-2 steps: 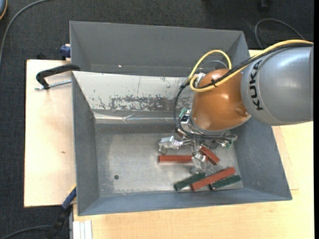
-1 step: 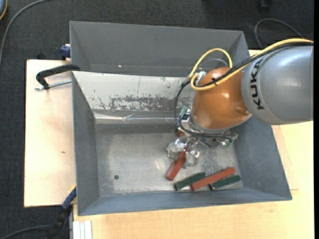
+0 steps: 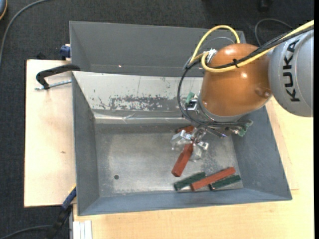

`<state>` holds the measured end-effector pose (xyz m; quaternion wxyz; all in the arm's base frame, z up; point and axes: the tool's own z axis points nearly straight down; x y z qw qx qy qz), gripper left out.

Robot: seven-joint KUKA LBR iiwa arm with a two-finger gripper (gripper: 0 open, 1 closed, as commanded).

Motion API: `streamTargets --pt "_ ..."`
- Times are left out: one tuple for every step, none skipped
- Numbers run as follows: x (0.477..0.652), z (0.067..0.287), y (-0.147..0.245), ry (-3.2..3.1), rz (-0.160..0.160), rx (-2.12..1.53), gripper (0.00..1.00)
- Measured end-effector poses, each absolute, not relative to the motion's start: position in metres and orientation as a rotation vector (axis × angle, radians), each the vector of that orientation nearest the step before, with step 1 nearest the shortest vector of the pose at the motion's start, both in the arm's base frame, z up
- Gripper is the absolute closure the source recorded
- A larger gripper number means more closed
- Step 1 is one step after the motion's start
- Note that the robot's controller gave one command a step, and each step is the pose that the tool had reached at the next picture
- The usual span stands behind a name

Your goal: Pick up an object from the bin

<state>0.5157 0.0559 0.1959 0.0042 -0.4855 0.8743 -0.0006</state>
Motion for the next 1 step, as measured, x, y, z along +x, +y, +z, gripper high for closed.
streamTargets --pt "0.5181 0.2663 0.0519 2.741 -0.007 -1.507 1.00"
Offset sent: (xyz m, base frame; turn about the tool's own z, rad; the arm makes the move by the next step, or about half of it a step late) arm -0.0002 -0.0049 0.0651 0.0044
